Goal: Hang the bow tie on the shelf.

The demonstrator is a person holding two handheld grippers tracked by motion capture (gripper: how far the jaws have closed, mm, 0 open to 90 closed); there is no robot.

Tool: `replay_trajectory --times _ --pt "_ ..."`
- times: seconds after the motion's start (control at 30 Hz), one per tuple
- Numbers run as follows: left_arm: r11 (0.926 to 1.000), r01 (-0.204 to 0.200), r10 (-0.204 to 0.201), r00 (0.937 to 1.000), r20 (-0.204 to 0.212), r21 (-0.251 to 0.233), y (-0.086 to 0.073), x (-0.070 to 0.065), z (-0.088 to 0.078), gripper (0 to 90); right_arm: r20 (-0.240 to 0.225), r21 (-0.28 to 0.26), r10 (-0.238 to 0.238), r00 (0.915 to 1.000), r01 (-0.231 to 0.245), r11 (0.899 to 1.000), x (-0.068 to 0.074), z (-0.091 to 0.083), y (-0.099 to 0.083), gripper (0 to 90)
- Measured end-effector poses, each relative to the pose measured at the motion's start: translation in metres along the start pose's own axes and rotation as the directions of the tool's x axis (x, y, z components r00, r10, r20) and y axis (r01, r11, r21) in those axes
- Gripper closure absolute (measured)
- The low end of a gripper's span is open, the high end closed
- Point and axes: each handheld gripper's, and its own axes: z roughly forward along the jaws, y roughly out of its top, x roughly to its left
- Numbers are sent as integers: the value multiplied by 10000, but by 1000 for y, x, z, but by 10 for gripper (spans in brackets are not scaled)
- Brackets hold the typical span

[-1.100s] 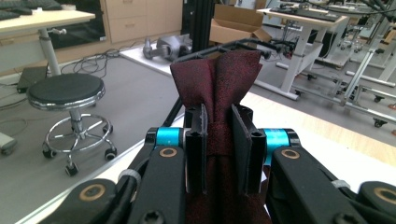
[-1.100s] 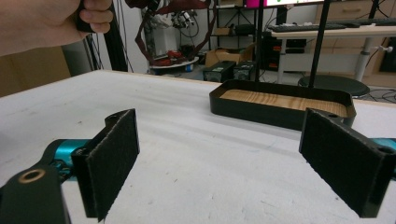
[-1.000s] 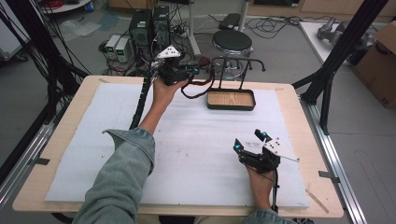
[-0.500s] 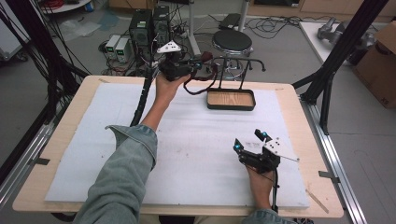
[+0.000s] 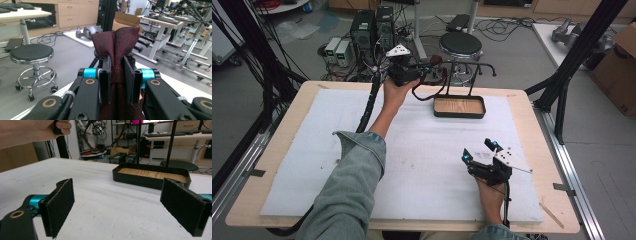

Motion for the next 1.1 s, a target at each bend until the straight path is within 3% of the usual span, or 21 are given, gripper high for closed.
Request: replay_trajectory --times 0.17,0.4,0.83,1.1 --pt "9996 -277 280 9992 -291 87 0 1 2 764 -17 -20 -10 10000 10 10000 0 0 0 113" --pt "9993 -353 359 9981 -507 126 -4 6 6 763 -46 -11 35 10000 -35 10000 0 0 0 113" --pt "9987 -341 366 9971 -669 386 -22 9 21 760 -41 7 13 10000 -13 10000 0 0 0 113" --pt "9999 -125 129 9976 -676 49 -31 12 21 752 -67 -11 28 10000 -28 10000 -1 0 0 113"
